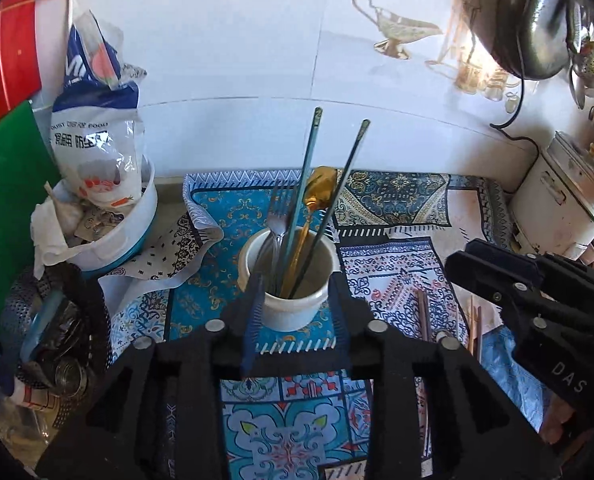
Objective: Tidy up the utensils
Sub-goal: 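Move both tools back over the remaining utensils on the cloth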
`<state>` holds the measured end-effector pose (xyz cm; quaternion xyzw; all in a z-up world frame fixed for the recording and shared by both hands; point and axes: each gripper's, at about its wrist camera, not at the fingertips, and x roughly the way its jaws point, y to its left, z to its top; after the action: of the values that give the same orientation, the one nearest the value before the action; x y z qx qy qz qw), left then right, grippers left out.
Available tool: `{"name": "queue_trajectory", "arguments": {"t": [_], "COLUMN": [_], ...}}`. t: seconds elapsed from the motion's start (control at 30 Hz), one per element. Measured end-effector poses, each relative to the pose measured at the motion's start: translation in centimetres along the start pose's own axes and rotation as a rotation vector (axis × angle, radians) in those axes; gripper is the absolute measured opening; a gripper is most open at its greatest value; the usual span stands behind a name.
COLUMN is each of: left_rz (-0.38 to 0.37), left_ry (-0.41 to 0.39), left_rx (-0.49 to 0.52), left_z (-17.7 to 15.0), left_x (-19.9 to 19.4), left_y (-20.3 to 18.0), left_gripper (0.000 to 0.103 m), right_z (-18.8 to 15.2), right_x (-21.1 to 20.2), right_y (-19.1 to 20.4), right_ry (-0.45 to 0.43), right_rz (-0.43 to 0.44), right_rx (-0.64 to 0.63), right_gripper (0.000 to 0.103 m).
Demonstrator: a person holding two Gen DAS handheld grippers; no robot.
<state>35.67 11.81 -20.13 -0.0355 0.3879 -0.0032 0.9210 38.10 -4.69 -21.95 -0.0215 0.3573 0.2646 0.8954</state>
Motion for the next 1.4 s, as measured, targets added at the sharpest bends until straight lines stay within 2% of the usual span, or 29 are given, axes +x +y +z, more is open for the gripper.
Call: {"name": "queue_trajectory", "arguments": {"t": [0.17, 0.4, 0.57, 0.73, 0.9, 1.0, 1.17, 1.23, 1.33, 1.4], "left_rz": [-0.014, -0.07, -0.113, -0.139, -0.124, -0.115, -0.156, -0.151, -0.14, -0.13], "left_ry": [-0.009, 0.041, 0.117, 0.231, 0.318, 0.355, 0.421, 0.424, 0.44, 0.446], "left_rx": [0.027, 0.088, 0.124, 0.164, 0.205, 0.218, 0.168, 0.173, 0.196, 0.212], "left_z": [-0.2, -1.3, -3.0, -5.4, -7.8, -8.7, -8.9, -8.8, -8.6, -8.5], "left_x": [-1.3, -0.4, 1.6, 5.0, 7.7, 9.1, 11.6, 12.4, 13.5, 14.2], "left_y": [-2.5, -7.9, -11.5, -13.7, -14.2, -14.2, -13.5, -13.7, -14.2, -14.6], "left_gripper": [0.036, 0.037, 0.037, 0.037, 0.037, 0.037, 0.037, 0.032, 0.02, 0.019], "right_z": [-1.1, -3.1, -5.0, -7.7, -10.6, -12.5, -14.7, -15.1, -15.4, -15.3], "right_x": [-3.4, -6.8, -7.8, -7.3, -6.0, -4.5, -2.0, -1.2, -0.2, 0.3], "right_y": [-2.1, -5.9, -8.7, -11.1, -12.9, -13.8, -14.3, -14.3, -14.4, -14.4], "right_ry": [-0.018, -0.006, 0.038, 0.127, 0.226, 0.296, 0.379, 0.398, 0.416, 0.418], "right_rz": [-0.061, -0.15, -0.203, -0.243, -0.244, -0.216, -0.174, -0.161, -0.14, -0.143], "right_rx": [0.013, 0.075, 0.122, 0.17, 0.219, 0.266, 0.323, 0.339, 0.369, 0.379], "right_gripper": [0.026, 0.026, 0.027, 0.027, 0.027, 0.027, 0.027, 0.027, 0.027, 0.027]}}
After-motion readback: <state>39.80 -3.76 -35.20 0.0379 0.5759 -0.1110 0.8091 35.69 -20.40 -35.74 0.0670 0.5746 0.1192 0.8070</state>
